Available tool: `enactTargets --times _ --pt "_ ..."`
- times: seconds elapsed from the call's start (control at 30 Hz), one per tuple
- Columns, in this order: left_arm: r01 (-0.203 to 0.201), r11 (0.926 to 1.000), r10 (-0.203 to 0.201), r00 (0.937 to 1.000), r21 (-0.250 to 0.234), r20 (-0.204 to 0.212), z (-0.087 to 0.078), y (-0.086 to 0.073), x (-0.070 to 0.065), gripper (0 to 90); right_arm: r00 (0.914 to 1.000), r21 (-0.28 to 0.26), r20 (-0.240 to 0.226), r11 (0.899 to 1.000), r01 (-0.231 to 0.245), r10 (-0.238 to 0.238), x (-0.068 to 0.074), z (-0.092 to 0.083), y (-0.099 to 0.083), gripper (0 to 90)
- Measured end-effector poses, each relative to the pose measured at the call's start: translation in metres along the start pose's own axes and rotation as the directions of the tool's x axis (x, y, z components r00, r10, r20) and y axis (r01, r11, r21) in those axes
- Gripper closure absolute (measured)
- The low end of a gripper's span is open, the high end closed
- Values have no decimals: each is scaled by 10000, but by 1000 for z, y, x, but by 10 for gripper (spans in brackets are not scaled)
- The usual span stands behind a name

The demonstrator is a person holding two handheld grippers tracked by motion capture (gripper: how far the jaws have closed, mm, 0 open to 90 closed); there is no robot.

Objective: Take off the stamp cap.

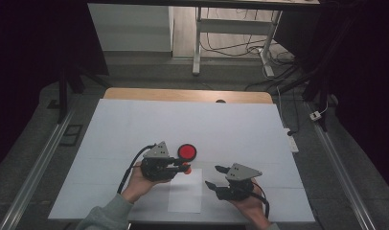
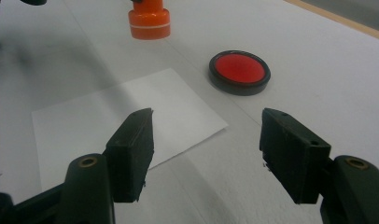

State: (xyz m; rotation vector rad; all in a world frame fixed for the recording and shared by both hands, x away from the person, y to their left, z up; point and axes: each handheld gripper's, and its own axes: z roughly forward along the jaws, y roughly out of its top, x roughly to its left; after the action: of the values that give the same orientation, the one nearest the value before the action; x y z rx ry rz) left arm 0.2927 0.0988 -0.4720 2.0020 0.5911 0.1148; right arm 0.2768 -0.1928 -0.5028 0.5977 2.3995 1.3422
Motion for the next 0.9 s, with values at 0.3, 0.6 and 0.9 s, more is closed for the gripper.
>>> enactTargets --times 0.3,0.6,0.9 --pt "5 10000 -5 10000 26 20 1 0 -1 726 9998 155 -127 9997 167 -165 4 7 3 346" --pt "-6 10000 5 10000 41 32 2 0 -1 726 9992 255 -224 9991 327 -322 9 15 5 346" --pt "-35 10000 34 10000 53 44 3 0 -2 726 9982 322 -327 9982 512 -502 15 23 8 346"
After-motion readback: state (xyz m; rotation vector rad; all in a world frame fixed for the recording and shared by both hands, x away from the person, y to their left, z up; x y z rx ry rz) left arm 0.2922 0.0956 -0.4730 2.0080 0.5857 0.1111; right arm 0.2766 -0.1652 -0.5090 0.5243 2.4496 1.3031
